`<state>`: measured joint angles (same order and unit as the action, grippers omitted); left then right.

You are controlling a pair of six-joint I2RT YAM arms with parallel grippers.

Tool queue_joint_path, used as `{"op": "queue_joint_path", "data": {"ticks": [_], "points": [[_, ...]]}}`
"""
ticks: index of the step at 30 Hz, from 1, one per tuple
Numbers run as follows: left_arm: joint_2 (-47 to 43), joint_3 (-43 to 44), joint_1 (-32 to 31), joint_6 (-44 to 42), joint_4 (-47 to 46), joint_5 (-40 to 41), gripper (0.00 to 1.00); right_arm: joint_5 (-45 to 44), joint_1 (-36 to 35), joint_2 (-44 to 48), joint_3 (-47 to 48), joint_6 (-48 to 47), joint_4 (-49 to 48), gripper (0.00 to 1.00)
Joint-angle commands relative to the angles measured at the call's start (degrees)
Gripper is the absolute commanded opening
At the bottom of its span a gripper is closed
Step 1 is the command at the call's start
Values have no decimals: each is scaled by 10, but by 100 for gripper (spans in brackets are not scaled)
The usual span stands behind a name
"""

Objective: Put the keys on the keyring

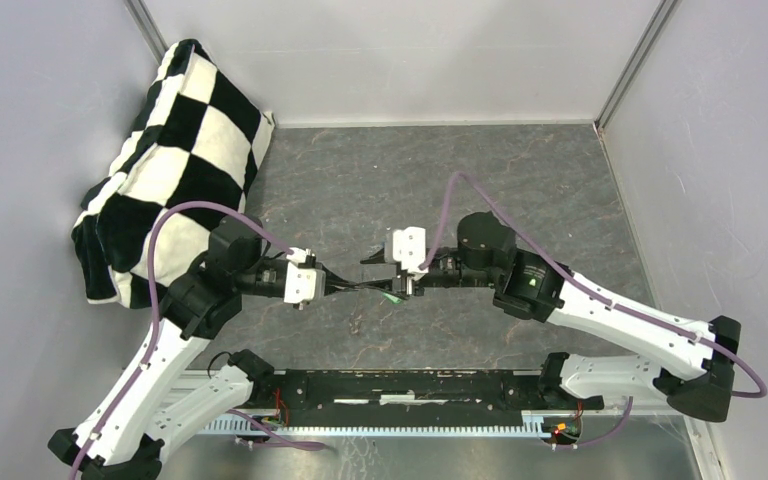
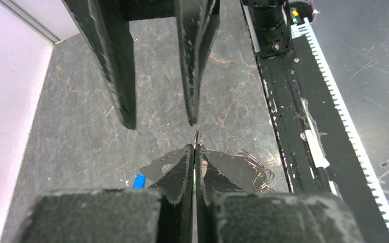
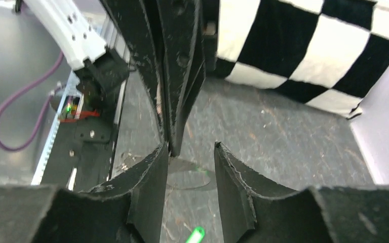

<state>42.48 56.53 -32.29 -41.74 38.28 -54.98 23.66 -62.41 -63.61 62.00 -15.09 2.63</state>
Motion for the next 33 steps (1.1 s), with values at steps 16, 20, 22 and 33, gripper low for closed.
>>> {"op": "queue_joint_path", "data": {"ticks": [16,20,22,33], "points": [[-7,19,-2,-43,5,8,2,-86,-44,-39,60,-70,90,27],[-9,17,-2,-41,4,6,2,-94,-45,-38,60,-60,82,26],[-8,17,-2,-39,5,5,2,-96,-44,-35,58,-57,77,27],[-8,17,-2,-37,5,8,2,-79,-45,-35,59,-37,65,25]]}}
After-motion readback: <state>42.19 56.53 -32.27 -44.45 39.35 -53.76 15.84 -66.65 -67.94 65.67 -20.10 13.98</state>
